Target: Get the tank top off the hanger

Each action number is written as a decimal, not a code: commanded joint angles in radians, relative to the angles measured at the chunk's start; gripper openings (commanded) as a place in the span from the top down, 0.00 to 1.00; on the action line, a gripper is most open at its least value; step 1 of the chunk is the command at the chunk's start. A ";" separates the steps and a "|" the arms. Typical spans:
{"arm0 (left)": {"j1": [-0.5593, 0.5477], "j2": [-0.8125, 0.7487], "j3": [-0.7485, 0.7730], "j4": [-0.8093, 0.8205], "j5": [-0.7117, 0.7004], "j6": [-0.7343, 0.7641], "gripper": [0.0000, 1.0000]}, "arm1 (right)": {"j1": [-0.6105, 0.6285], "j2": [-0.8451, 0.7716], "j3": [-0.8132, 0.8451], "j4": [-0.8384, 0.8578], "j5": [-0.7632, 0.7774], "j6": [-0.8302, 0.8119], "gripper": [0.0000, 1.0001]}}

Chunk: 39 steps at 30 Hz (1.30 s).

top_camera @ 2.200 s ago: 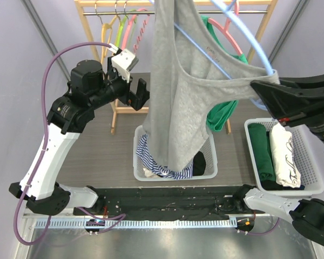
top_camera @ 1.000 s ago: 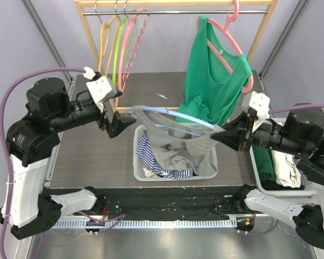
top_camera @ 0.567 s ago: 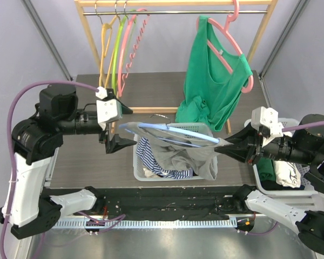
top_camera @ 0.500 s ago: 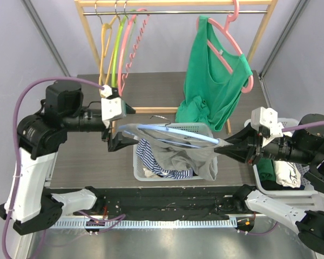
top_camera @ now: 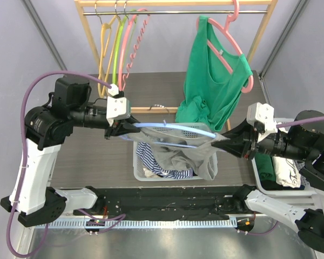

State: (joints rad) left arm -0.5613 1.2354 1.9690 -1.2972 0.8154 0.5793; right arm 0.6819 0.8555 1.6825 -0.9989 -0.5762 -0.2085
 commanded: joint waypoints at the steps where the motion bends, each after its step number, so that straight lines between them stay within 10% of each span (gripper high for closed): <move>1: 0.003 0.003 0.047 0.018 0.004 -0.004 0.87 | 0.002 -0.010 -0.045 0.205 0.148 0.017 0.99; 10: 0.003 0.045 0.082 0.107 0.060 -0.145 0.91 | 0.004 0.016 -0.122 0.284 0.084 0.055 0.99; 27: 0.000 0.113 0.128 0.185 0.199 -0.295 0.61 | 0.004 0.099 -0.170 0.496 -0.066 0.123 0.99; 37: -0.002 0.099 0.120 0.173 0.169 -0.282 0.98 | 0.004 0.053 -0.202 0.513 0.086 0.104 0.99; 39: -0.002 0.098 0.120 0.177 0.153 -0.279 1.00 | 0.004 0.024 -0.228 0.525 0.153 0.106 0.79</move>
State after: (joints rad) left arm -0.5652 1.3422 2.0716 -1.1458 1.0058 0.3058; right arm 0.6907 0.9234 1.4788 -0.6201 -0.5964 -0.1223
